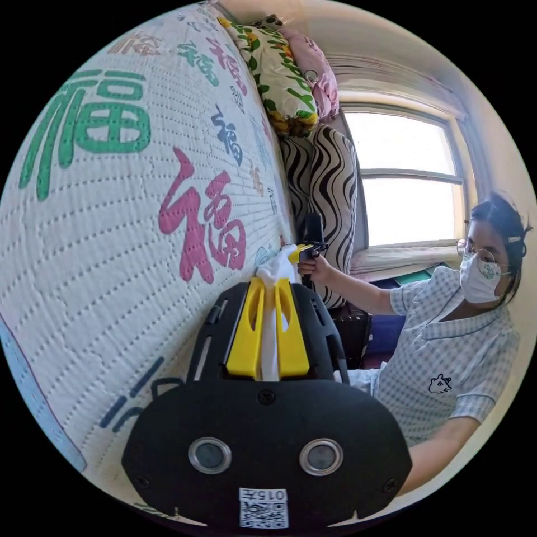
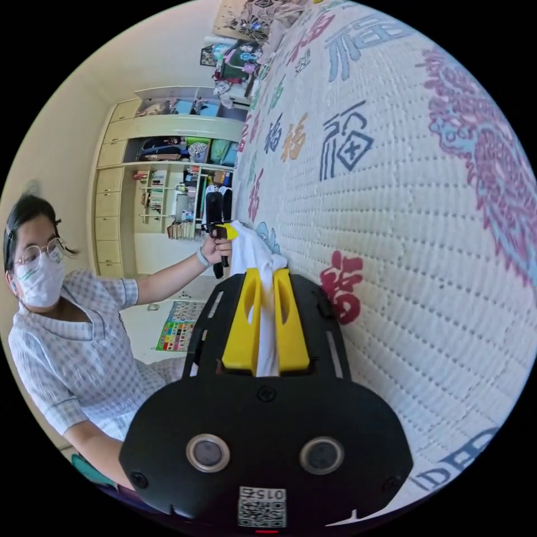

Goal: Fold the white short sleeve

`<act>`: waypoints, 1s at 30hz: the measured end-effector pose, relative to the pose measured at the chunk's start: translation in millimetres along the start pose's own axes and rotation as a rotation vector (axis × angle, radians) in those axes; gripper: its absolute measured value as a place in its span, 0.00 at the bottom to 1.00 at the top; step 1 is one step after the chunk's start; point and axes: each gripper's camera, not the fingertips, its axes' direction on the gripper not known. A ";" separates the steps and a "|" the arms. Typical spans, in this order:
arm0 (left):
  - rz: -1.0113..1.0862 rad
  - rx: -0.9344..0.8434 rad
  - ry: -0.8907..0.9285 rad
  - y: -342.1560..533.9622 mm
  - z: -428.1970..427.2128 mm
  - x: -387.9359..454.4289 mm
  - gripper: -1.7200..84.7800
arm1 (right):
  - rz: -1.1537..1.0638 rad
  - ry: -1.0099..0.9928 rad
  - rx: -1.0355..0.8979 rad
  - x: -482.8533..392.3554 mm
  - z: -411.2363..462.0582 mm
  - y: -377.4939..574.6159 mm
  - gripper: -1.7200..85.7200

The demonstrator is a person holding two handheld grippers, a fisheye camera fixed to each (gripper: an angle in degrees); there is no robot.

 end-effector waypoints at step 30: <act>0.069 -0.265 -0.594 95.8 83.0 124.0 0.02 | -0.146 0.600 -0.419 -60.6 93.7 89.6 0.02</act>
